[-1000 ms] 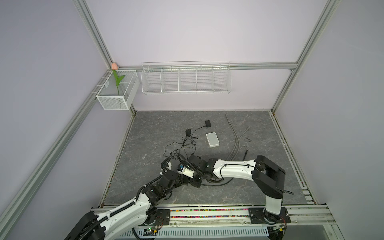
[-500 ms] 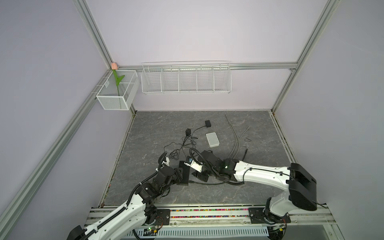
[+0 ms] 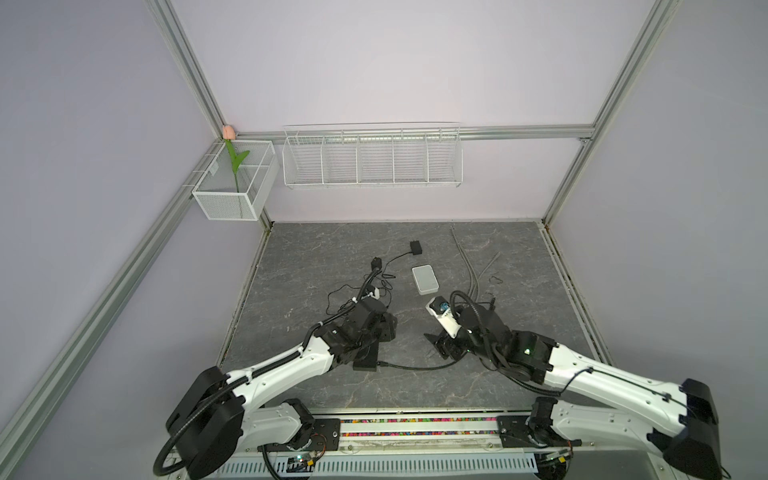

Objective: Insert the plug into the switch port

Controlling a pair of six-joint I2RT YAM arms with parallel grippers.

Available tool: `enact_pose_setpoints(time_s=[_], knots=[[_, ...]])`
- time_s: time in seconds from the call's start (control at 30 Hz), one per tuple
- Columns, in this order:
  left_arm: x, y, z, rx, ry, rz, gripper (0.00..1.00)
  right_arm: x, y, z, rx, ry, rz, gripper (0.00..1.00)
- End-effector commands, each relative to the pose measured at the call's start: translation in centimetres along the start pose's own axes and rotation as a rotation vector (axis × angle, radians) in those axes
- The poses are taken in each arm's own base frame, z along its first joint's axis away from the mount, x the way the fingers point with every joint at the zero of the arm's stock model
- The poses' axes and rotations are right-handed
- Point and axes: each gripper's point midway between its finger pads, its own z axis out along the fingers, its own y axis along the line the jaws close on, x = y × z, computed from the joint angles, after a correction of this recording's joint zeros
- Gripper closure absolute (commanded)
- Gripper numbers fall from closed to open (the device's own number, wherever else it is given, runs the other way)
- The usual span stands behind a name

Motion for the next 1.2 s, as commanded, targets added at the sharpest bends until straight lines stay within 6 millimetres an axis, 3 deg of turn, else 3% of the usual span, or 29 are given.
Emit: enact_pose_setpoints(time_s=[0.0,0.2,0.43,0.63,1.0,1.17], knots=[[-0.9,-2.9,1.8,0.084,0.011,0.049,0.43,0.7,-1.2,-0.9,0.049,0.007,0.128,0.21],[-1.2,-6.4,5.5,0.147,0.091,0.103,0.43,1.9,-3.6,-4.4,0.149,0.008,0.187,0.2],[-0.3,-6.4,6.1,0.161,0.115,0.126,0.45,3.3,-6.0,-5.9,0.257,-0.064,0.23,0.13],[1.5,-6.8,6.5,0.151,0.162,0.168,0.46,3.4,-6.9,-5.7,0.3,-0.039,0.236,0.11],[3.0,-11.3,7.1,0.207,0.199,0.224,0.47,6.2,-9.3,-5.3,0.337,0.016,0.379,0.12],[4.2,-10.6,8.5,0.145,0.229,0.233,0.5,6.4,-10.9,-5.4,0.373,0.022,0.427,0.13]])
